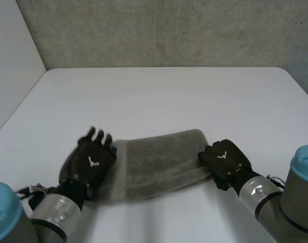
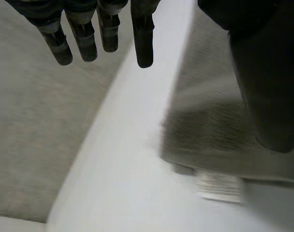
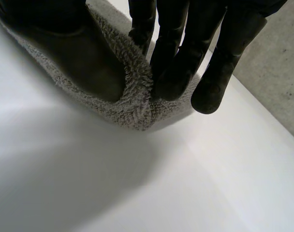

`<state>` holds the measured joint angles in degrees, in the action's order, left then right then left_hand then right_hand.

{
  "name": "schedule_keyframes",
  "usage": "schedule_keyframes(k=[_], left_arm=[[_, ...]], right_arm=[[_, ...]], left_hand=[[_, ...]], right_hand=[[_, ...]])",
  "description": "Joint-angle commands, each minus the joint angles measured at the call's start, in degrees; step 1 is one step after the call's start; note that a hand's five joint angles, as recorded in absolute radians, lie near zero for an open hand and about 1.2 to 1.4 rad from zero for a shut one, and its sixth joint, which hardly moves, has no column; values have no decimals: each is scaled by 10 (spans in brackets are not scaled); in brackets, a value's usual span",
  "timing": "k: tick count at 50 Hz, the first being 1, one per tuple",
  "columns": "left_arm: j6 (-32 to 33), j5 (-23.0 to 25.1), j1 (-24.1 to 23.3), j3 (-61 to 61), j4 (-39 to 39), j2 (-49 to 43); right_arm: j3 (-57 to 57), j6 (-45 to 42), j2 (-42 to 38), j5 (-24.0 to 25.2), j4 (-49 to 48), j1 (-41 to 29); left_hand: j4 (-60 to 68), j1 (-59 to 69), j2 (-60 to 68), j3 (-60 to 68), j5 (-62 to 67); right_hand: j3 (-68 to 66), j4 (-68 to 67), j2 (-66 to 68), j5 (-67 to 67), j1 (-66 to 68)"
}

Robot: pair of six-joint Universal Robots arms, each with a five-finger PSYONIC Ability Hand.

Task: Fold the towel.

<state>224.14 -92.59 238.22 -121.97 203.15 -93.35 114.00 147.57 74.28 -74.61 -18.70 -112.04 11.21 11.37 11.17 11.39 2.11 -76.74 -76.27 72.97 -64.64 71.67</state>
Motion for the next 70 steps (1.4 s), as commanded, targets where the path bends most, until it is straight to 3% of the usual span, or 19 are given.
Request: schedule_keyframes(k=[1, 4, 10, 20, 30, 31, 32, 33, 34, 35, 45, 53, 61, 65, 70], left_arm=[[-47, 7, 63, 44, -33, 97], [-55, 8, 77, 53, -36, 107], [-111, 28, 120, 85, -35, 123], [-236, 99, 189, 86, -32, 100], [-281, 111, 195, 91, -34, 56], [-281, 112, 194, 91, -34, 55], [-281, 112, 194, 91, -34, 55], [-281, 112, 195, 92, -34, 50], [-281, 112, 195, 92, -34, 50], [-281, 112, 194, 94, -34, 46], [-286, 110, 180, 116, -35, 33], [-359, 111, 141, 142, -37, 19], [-410, 111, 81, 150, -61, -31], [-413, 110, 66, 150, -80, -58], [-416, 110, 58, 148, -111, -97]], right_arm=[[-83, -44, 30, -16, 85, -18], [-106, -45, 34, -16, 92, -37], [-205, -51, 16, -20, 100, -147], [-359, -85, -149, -12, 102, -310], [-402, -82, -244, 19, 96, -361], [-403, -82, -245, 19, 96, -361], [-403, -82, -245, 19, 96, -361], [-403, -82, -245, 17, 96, -361], [-403, -82, -245, 17, 96, -361], [-401, -78, -239, 14, 96, -357], [-351, 25, -137, 17, 101, -313], [-327, 187, -64, 57, 154, -217], [-335, 268, -65, 68, 225, -133], [-337, 294, -82, 61, 223, -123], [-346, 330, -120, 10, 223, -122]], left_hand=[[-8, -10, -8, -10, -17], [-8, -10, -8, -10, -17], [-8, -10, -8, -10, -17], [-8, -10, -8, -10, -17], [-8, -10, -8, -10, -17], [-8, -10, -8, -10, -17], [-8, -10, -8, -10, -17], [-8, -10, -8, -10, -17], [-8, -10, -8, -10, -17], [-8, -10, -8, -10, -17], [-8, -10, -8, -10, -17], [-8, -10, -8, -10, -17], [-8, -10, -8, -10, -17], [-8, -10, -8, -10, -17], [-8, -10, -8, -10, -17]], right_hand=[[-33, -37, 70, -54, 83], [-33, -37, 70, -54, 83], [-33, -37, 70, -54, 83], [-33, -37, 70, -54, 83], [8, 4, 29, -13, 42], [250, 246, -213, 229, -200], [253, 248, -215, 232, -202], [541, 536, -503, 520, -490], [544, 539, -506, 523, -493], [667, 663, -630, 646, -617], [667, 663, -630, 646, -617], [667, 663, -630, 646, -617], [667, 663, -630, 646, -617], [667, 663, -630, 646, -617], [667, 663, -630, 646, -617]])
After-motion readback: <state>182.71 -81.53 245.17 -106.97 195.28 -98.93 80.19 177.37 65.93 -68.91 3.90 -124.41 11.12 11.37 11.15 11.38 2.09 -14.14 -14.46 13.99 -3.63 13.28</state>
